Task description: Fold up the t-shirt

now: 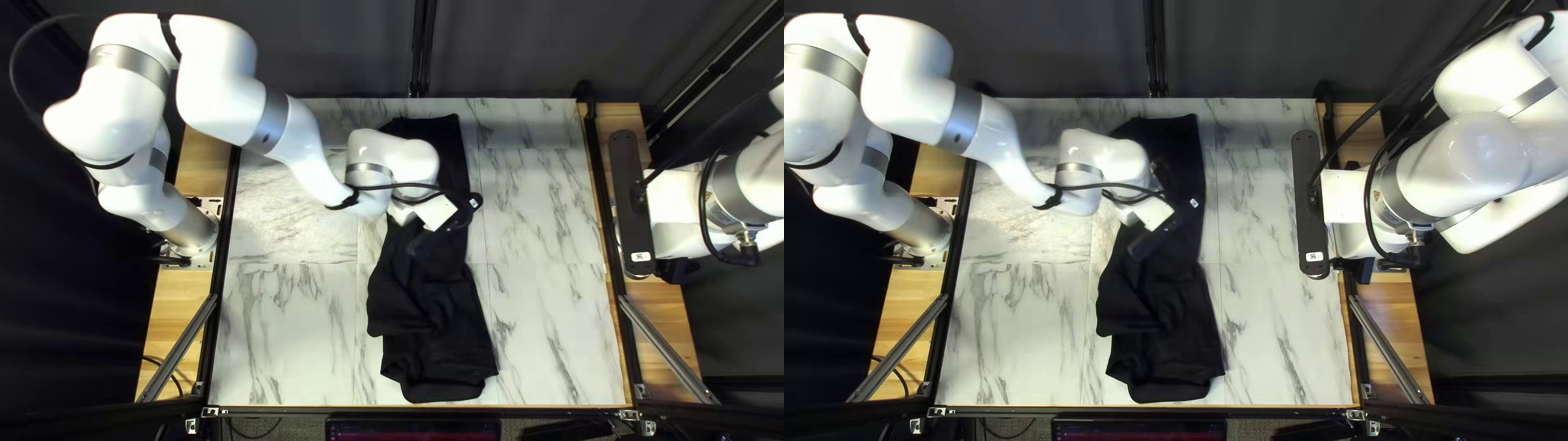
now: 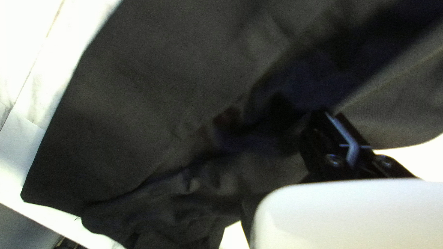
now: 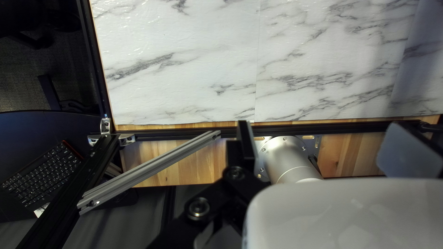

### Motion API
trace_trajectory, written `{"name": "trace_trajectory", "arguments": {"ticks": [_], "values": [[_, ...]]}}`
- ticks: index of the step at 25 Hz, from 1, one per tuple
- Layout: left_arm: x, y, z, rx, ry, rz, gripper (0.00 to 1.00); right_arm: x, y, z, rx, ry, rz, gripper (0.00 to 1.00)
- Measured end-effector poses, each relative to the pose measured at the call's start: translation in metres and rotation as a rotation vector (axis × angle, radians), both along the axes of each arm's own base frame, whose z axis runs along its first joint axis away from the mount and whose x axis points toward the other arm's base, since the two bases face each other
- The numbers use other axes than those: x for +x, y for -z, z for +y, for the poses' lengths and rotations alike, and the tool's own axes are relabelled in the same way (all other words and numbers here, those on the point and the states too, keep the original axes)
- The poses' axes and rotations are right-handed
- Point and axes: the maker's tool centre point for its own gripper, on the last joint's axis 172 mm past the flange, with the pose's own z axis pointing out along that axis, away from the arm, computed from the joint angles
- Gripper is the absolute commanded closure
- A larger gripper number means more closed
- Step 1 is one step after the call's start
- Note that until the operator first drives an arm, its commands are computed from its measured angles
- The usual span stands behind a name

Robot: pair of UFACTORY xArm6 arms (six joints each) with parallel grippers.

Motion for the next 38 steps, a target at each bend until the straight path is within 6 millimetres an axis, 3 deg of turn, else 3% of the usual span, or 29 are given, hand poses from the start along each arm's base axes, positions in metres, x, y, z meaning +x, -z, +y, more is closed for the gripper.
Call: {"name": "trace_trajectory", "arguments": {"ticks": [5, 9, 13, 17, 20, 24, 33, 38], "values": [[-0.036, -0.018, 0.002, 0.016, -0.056, -0.006, 0.0, 0.0, 0.0, 0.0, 0.0, 0.0, 0.0, 0.0], [-0.068, -0.015, -0.003, 0.025, -0.078, -0.013, 0.0, 0.0, 0.0, 0.0, 0.0, 0.0, 0.0, 0.0], [-0.084, -0.011, -0.022, -0.004, -0.024, -0.057, 0.0, 0.0, 0.0, 0.0, 0.0, 0.0, 0.0, 0.0], [-0.084, -0.012, -0.051, -0.025, 0.097, -0.085, 0.0, 0.0, 0.0, 0.0, 0.0, 0.0, 0.0, 0.0], [-0.081, -0.002, -0.068, -0.028, 0.184, -0.074, 0.0, 0.0, 0.0, 0.0, 0.0, 0.0, 0.0, 0.0], [-0.082, 0.01, -0.074, -0.033, 0.254, -0.051, 0.0, 0.0, 0.0, 0.0, 0.0, 0.0, 0.0, 0.0], [-0.08, 0.01, -0.075, -0.017, 0.25, -0.057, 0.0, 0.0, 0.0, 0.0, 0.0, 0.0, 0.0, 0.0], [-0.061, 0.014, -0.099, 0.1, 0.282, -0.063, 0.0, 0.0, 0.0, 0.0, 0.0, 0.0, 0.0, 0.0]]}}
